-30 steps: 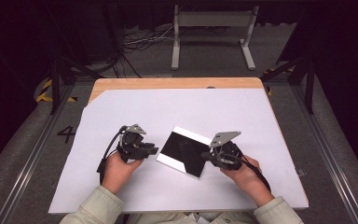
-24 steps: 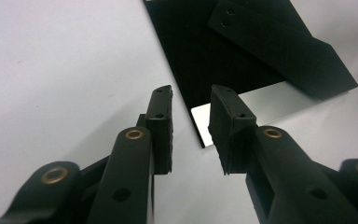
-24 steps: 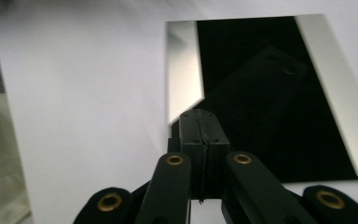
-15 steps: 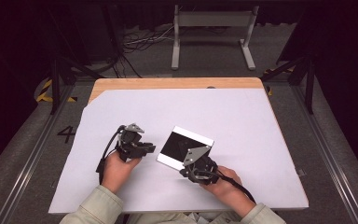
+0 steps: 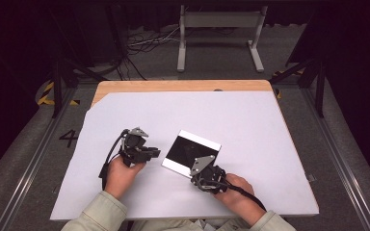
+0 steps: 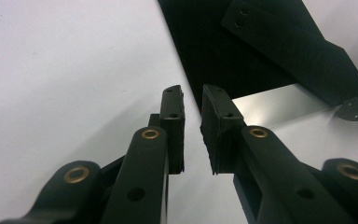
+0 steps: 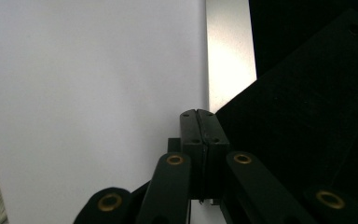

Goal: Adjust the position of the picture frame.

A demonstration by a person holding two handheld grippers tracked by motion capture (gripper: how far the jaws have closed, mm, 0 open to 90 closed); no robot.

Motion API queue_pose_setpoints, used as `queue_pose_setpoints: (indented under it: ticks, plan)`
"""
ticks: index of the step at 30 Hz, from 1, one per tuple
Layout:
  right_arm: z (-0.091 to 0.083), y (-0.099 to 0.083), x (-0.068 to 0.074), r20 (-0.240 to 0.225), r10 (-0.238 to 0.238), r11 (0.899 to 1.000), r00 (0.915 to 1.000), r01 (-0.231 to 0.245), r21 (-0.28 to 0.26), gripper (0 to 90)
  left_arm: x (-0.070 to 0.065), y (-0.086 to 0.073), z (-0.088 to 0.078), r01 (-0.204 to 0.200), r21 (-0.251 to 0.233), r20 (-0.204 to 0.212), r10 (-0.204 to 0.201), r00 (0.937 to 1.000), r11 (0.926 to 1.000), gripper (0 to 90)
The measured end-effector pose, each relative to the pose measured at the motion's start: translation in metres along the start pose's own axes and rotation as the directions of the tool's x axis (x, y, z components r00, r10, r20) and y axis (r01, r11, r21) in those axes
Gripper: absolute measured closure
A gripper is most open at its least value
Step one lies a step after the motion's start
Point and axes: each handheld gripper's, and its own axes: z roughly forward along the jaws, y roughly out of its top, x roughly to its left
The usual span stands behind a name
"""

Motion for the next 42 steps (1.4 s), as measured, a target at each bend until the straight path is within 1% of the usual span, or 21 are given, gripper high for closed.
queue_pose_setpoints:
  ticks: [2,4,7,8,11,12,14,15,17,21,24,25,29,35,39,40,42]
  plan:
    - [-0.001,0.000,0.000,0.005,-0.020,1.000,0.9998,0.020,0.003,90.0,0.000,0.000,0.000,-0.001,0.000,0.002,0.001,1.0000,1.0000,78.8]
    - [-0.001,-0.001,-0.001,0.014,-0.025,1.000,0.9996,0.025,0.008,90.0,0.000,0.000,-0.001,-0.002,0.001,0.002,0.002,1.0000,1.0000,78.8]
    - [-0.002,-0.002,-0.003,0.024,-0.022,1.000,0.9995,0.022,0.014,90.0,0.000,0.000,0.000,0.005,0.003,0.006,-0.005,1.0000,1.0000,78.8]
    - [-0.003,-0.004,-0.006,0.031,-0.018,1.000,0.9993,0.017,0.018,90.0,0.000,0.000,0.000,0.002,0.005,0.004,-0.002,1.0000,1.0000,78.8]
    - [-0.005,-0.007,-0.016,0.055,0.013,1.000,0.9984,-0.014,0.024,90.0,0.000,0.000,0.001,-0.002,0.009,0.006,0.002,1.0000,1.0000,78.9]
    - [-0.006,-0.010,-0.023,0.062,0.036,0.999,0.9974,-0.038,0.022,90.0,0.000,0.000,0.002,0.001,0.017,0.008,-0.001,1.0000,0.9999,78.9]
    - [-0.006,-0.011,-0.026,0.067,0.039,0.999,0.9970,-0.041,0.025,90.0,0.000,0.000,0.002,0.003,0.018,0.009,-0.004,1.0000,0.9998,78.9]
    - [-0.006,-0.013,-0.032,0.074,0.060,0.998,0.9954,-0.061,0.016,90.0,-0.001,0.000,0.003,0.003,0.022,0.007,-0.003,1.0000,0.9998,79.1]
    - [-0.007,-0.014,-0.034,0.082,0.060,0.998,0.9948,-0.062,0.018,90.0,-0.002,0.000,0.005,-0.005,0.033,0.006,0.004,1.0000,0.9994,79.4]
    - [-0.008,-0.018,-0.045,0.098,0.079,0.997,0.9920,-0.081,0.011,90.0,-0.004,0.000,0.007,-0.016,0.041,0.006,0.016,0.9999,0.9990,80.6]
    - [-0.009,-0.021,-0.054,0.122,0.095,0.995,0.9880,-0.097,0.011,90.0,-0.005,0.000,0.007,-0.018,0.040,0.008,0.018,0.9998,0.9990,81.1]
    - [-0.010,-0.022,-0.058,0.133,0.110,0.994,0.9849,-0.112,0.008,90.0,-0.005,0.000,0.008,-0.019,0.041,0.008,0.019,0.9998,0.9990,81.2]
    - [-0.011,-0.027,-0.072,0.139,0.146,0.989,0.9795,-0.147,-0.003,90.0,-0.005,0.000,0.008,-0.022,0.042,0.010,0.021,0.9997,0.9989,81.1]
    - [-0.010,-0.028,-0.083,0.156,0.158,0.987,0.9750,-0.158,-0.011,90.0,-0.006,-0.001,0.008,-0.021,0.045,0.011,0.021,0.9997,0.9988,81.1]
    - [-0.010,-0.028,-0.084,0.162,0.172,0.985,0.9717,-0.172,-0.014,90.0,-0.005,-0.001,0.008,-0.021,0.044,0.011,0.020,0.9997,0.9988,81.0]
    - [-0.011,-0.028,-0.084,0.160,0.175,0.984,0.9715,-0.175,-0.013,90.0,-0.005,-0.001,0.008,-0.020,0.043,0.011,0.020,0.9997,0.9989,80.9]
    - [-0.015,-0.028,-0.084,0.143,0.196,0.981,0.9701,-0.193,-0.036,90.0,-0.004,-0.001,0.008,-0.024,0.039,0.012,0.023,0.9997,0.9990,80.5]
